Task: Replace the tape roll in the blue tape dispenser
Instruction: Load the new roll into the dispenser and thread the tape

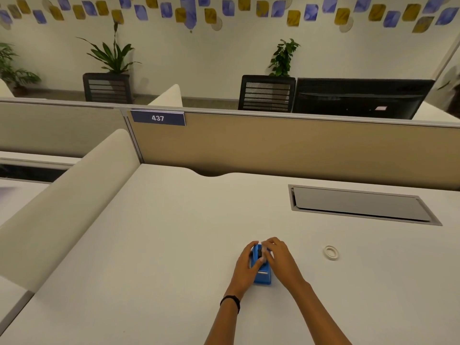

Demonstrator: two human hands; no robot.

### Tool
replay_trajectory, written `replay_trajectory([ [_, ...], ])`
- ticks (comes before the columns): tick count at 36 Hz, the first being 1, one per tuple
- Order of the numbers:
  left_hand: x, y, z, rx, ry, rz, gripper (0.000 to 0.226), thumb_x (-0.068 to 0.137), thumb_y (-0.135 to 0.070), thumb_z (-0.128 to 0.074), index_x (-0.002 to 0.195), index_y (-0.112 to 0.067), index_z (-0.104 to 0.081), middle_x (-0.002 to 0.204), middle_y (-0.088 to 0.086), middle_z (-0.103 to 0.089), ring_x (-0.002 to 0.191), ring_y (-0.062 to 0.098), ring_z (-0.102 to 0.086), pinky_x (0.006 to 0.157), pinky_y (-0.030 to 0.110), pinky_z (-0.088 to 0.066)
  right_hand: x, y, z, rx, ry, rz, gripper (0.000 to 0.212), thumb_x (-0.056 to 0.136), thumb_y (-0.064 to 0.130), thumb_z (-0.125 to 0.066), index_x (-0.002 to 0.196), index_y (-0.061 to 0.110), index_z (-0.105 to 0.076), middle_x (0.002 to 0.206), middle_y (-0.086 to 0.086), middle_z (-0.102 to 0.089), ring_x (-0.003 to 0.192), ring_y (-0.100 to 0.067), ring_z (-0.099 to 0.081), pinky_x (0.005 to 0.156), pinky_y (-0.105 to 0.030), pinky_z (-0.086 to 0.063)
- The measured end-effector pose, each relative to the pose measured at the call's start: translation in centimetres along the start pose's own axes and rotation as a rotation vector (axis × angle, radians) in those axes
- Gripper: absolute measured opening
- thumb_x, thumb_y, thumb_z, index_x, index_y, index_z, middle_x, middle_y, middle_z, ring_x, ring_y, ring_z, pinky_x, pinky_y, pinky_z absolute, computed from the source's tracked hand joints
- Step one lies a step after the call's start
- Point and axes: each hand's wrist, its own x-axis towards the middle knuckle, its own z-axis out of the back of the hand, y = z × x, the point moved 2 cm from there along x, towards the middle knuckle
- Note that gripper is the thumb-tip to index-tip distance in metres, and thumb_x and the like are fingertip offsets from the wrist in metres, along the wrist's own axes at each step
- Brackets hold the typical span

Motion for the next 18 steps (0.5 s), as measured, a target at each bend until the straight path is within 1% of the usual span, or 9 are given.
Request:
replay_trajectory([
  [6,0.02,0.08,-0.04,0.004,-0.003,0.004,0.051,0.091,-0.026,-0.056,0.137,-0.018,-0.036,0.142,0.002,-0.044,0.128,0.019,-0.045,0.111,0.039,-0.037,0.1,-0.16,0.15,0.067,-0.025,-0.064,0.019,0.089,0.012,-0.055,0.106,0.004,-0.058,0.109,-0.015,-0.061,0.099,-0.025,-0.057,0.083,-0.025,-0.041],
  [8,0.04,0.16,-0.17,0.011,-0.013,0.008,0.051,0.091,-0.028,-0.056,0.137,-0.02,-0.036,0.142,0.001,-0.044,0.129,0.018,-0.044,0.111,0.038,-0.037,-0.03,-0.23,0.17,0.082,-0.037,-0.06,0.017,0.088,0.013,-0.057,0.103,0.005,-0.059,0.106,-0.015,-0.062,0.097,-0.025,-0.058,0.083,-0.026,-0.043],
  [12,0.13,0.43,-0.39,0.011,-0.024,0.009,0.052,0.091,-0.028,-0.056,0.138,-0.02,-0.036,0.143,0.0,-0.043,0.129,0.017,-0.044,0.111,0.035,-0.037,-0.34,-0.23,0.31,0.09,-0.052,-0.038,0.012,0.087,0.013,-0.058,0.097,0.006,-0.06,0.1,-0.013,-0.064,0.09,-0.022,-0.06,0.079,-0.024,-0.044],
  [16,0.24,0.57,-0.42,-0.004,-0.036,0.009,0.051,0.09,-0.03,-0.057,0.136,-0.021,-0.038,0.14,-0.001,-0.046,0.126,0.015,-0.046,0.107,0.03,-0.039,-0.5,-0.02,0.52,0.096,-0.06,-0.041,0.013,0.088,0.011,-0.056,0.096,0.002,-0.06,0.1,-0.016,-0.063,0.091,-0.027,-0.06,0.08,-0.029,-0.046],
  [18,0.28,0.64,-0.42,-0.011,-0.041,0.007,0.049,0.09,-0.029,-0.058,0.135,-0.022,-0.039,0.138,-0.001,-0.047,0.125,0.014,-0.046,0.105,0.029,-0.039,-0.53,0.15,0.58,0.083,-0.062,-0.041,0.013,0.088,0.011,-0.056,0.095,0.001,-0.06,0.099,-0.017,-0.063,0.089,-0.027,-0.061,0.078,-0.028,-0.046],
])
